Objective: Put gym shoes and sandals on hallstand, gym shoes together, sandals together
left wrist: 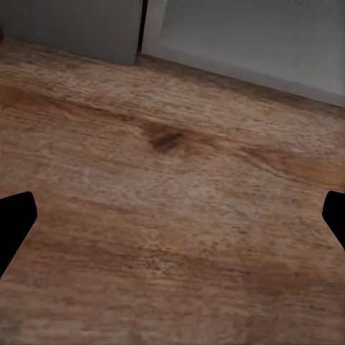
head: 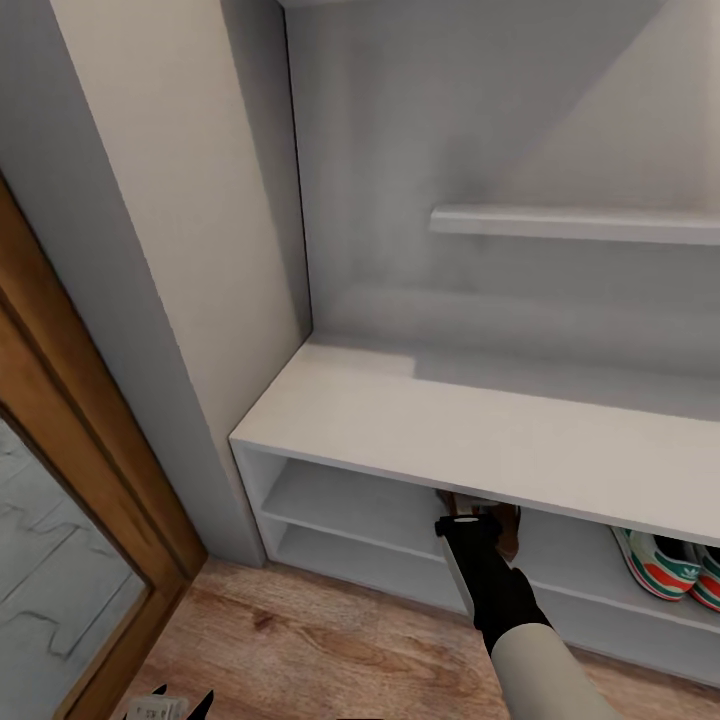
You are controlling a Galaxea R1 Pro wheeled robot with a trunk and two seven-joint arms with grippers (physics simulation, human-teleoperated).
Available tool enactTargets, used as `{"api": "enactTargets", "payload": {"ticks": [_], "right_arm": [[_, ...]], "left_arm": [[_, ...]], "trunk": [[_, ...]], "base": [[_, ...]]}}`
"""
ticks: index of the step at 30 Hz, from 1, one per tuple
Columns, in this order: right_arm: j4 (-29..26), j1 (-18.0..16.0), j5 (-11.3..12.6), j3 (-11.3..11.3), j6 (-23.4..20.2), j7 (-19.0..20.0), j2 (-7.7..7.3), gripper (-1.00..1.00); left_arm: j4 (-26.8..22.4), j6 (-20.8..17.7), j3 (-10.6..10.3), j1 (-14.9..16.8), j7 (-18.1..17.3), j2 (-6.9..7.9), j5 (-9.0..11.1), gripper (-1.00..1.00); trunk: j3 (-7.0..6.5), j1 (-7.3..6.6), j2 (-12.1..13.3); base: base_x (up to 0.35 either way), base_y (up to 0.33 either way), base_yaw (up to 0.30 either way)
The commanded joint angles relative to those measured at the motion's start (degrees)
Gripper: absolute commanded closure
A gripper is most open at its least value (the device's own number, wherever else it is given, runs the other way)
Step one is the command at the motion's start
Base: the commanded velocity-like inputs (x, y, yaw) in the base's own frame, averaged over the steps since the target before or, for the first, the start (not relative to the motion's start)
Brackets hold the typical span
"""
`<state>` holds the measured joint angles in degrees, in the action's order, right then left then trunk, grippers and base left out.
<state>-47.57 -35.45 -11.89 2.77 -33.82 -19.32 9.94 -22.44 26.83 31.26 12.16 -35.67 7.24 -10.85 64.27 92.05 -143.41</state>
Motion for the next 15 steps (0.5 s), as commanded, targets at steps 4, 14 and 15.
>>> {"api": "enactTargets", "payload": {"ticks": [4, 14, 15], "right_arm": [[-0.1, 0.0, -0.5, 0.1, -0.4, 0.2, 0.06, -1.00], [0.0, 0.0, -0.5, 0.1, -0.4, 0.2, 0.06, -1.00], [0.0, 0.0, -0.5, 0.1, -0.4, 0.2, 0.06, -1.00]], "left_arm": [[0.0, 0.3, 0.5, 0.1, -0.3, -0.03, -0.5, -1.00], [0.0, 0.4, 0.6, 0.1, -0.3, -0.03, -0.5, -1.00], [0.0, 0.3, 0.6, 0.1, -0.3, -0.03, -0.5, -1.00]], "trunk": [[0.05, -0.01, 0.0], [0.05, -0.01, 0.0], [0.05, -0.01, 0.0]], "base": [[-0.050, -0.024, 0.000], [-0.244, -0.146, 0.000], [-0.274, -0.164, 0.000]]}}
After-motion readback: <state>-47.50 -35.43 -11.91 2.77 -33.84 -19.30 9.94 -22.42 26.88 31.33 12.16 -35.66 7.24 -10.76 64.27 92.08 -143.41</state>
